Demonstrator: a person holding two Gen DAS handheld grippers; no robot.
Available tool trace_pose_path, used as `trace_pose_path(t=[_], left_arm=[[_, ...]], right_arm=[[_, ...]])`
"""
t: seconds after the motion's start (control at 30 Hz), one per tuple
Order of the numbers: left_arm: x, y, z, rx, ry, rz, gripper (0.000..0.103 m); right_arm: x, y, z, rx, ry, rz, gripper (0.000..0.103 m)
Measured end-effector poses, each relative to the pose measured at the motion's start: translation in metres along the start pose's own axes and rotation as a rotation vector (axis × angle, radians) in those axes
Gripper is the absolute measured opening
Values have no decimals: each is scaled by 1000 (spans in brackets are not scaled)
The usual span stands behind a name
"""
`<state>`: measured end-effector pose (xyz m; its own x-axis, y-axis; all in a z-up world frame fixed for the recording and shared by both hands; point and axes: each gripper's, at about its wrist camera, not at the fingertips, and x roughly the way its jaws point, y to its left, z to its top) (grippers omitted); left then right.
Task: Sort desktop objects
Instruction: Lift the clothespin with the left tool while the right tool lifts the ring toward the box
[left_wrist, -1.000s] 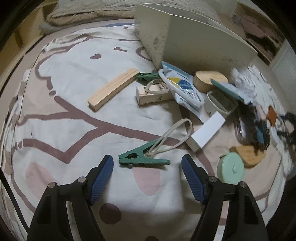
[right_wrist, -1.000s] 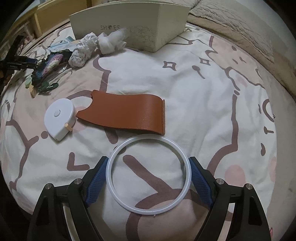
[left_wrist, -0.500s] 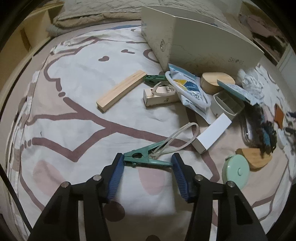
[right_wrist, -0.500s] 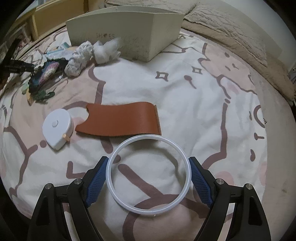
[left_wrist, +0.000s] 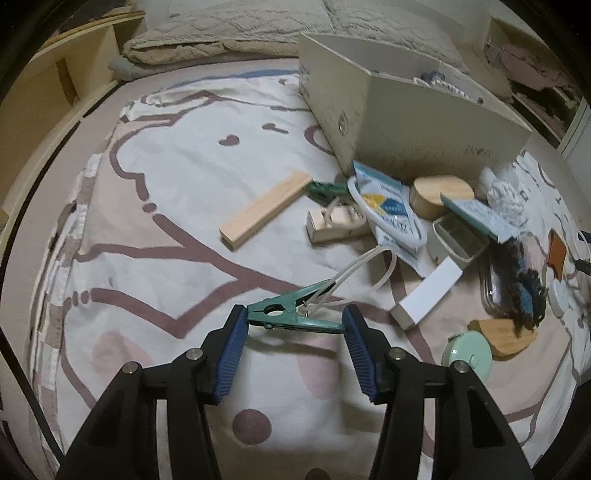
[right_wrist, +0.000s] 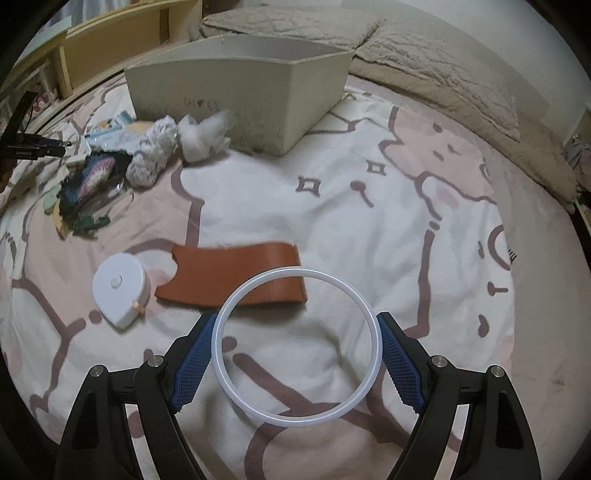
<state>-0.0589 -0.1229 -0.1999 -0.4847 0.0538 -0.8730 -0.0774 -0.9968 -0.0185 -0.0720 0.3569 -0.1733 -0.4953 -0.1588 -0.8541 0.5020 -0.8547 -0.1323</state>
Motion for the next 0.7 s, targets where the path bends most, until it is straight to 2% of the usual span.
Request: trace_pose_path(t=[0.2, 0.4, 0.7], left_arm=[[-12, 4, 10, -15, -45, 7, 53], [-21, 6, 17, -22, -78, 15, 53], [-41, 6, 31, -35, -140, 22, 53]], right_arm=[[-11, -3, 16, 31, -38, -25, 85], [-16, -2, 28, 41, -40, -96, 85], [-33, 7, 52, 77, -81, -96, 85]])
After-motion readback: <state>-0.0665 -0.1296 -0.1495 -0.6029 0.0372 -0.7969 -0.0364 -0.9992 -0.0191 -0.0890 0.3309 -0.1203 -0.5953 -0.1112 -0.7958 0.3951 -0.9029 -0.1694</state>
